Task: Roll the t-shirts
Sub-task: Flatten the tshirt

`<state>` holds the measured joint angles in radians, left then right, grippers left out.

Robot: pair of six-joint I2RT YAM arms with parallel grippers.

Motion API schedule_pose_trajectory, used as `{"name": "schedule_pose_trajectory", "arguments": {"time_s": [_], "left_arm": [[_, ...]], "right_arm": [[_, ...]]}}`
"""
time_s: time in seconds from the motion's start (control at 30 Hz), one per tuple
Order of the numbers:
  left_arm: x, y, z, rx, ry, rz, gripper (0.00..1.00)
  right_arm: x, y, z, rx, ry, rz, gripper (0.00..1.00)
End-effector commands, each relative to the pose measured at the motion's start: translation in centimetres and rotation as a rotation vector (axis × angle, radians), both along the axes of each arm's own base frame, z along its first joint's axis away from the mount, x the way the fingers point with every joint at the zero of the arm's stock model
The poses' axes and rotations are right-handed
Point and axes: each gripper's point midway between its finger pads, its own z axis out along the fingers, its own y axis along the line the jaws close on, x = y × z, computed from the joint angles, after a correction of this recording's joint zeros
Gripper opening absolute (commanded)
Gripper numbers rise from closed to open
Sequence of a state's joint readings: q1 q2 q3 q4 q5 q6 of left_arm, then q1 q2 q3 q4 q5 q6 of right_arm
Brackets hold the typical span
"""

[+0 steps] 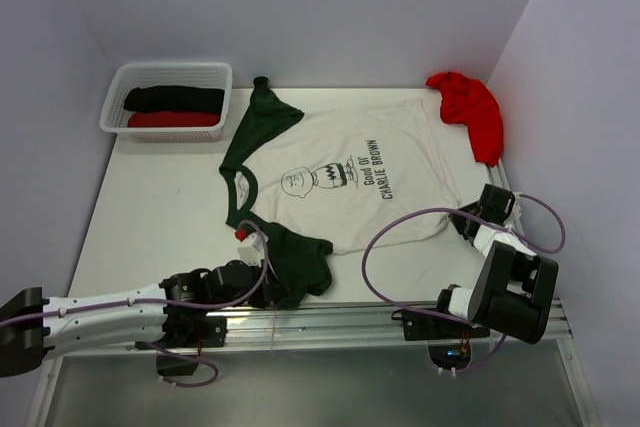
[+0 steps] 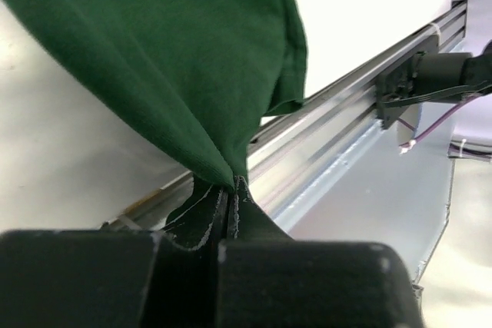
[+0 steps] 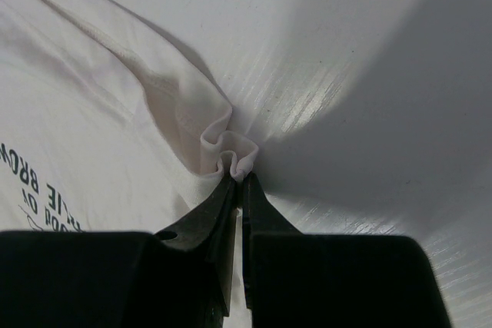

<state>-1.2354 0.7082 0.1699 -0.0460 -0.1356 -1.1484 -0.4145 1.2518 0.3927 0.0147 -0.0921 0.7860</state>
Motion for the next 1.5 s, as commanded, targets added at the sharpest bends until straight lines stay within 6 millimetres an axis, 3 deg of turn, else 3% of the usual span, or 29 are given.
{"name": "schedule_pose_trajectory", "arguments": {"time_s": [0.0,0.13,0.3,0.37,0.5,0.6,0.73,0.9,1.0,1.3,1.47], "left_arm": [[0.6,-1.3,3.4,-0.047,-0.004,0.029,0.00],[0.3,-2.2,6.4,-0.075,0.080,0.055,0.00],[-0.8,-2.7,7.3,-0.092,0.266,0.114,0.00],[-1.3,-2.9,6.7,-0.107,0.312,0.114,0.00],[-2.2,-1.9,2.8,-0.074,0.376,0.124,0.00],[-3.1,-1.3,1.2,-0.032,0.405,0.103,0.09],[-4.5,-0.4,0.4,0.040,0.412,0.073,0.34],[-4.9,0.2,-0.2,0.110,0.342,0.056,0.51],[-4.8,0.1,-0.5,0.142,0.284,0.038,0.56],[-5.1,-0.9,-1.9,0.195,0.224,0.013,0.47],[-5.5,-1.5,-1.8,0.168,0.227,0.006,0.33]], "right_arm": [[-0.6,0.4,-0.7,0.000,0.051,0.028,0.00],[-0.5,0.4,-0.7,0.001,0.051,0.027,0.00],[-0.6,0.4,-0.8,0.001,0.056,0.026,0.00],[-0.6,0.4,-0.8,0.002,0.057,0.028,0.00],[-0.6,0.5,-0.8,0.003,0.056,0.031,0.00],[-0.6,0.5,-0.8,0.003,0.055,0.031,0.00],[-0.5,0.5,-0.8,0.004,0.058,0.032,0.00],[-0.5,0.6,-0.8,0.004,0.058,0.034,0.00],[-0.5,0.6,-0.8,0.004,0.058,0.034,0.00],[-0.5,0.6,-0.8,0.003,0.060,0.034,0.00],[-0.5,0.6,-0.8,0.003,0.060,0.036,0.00]]}}
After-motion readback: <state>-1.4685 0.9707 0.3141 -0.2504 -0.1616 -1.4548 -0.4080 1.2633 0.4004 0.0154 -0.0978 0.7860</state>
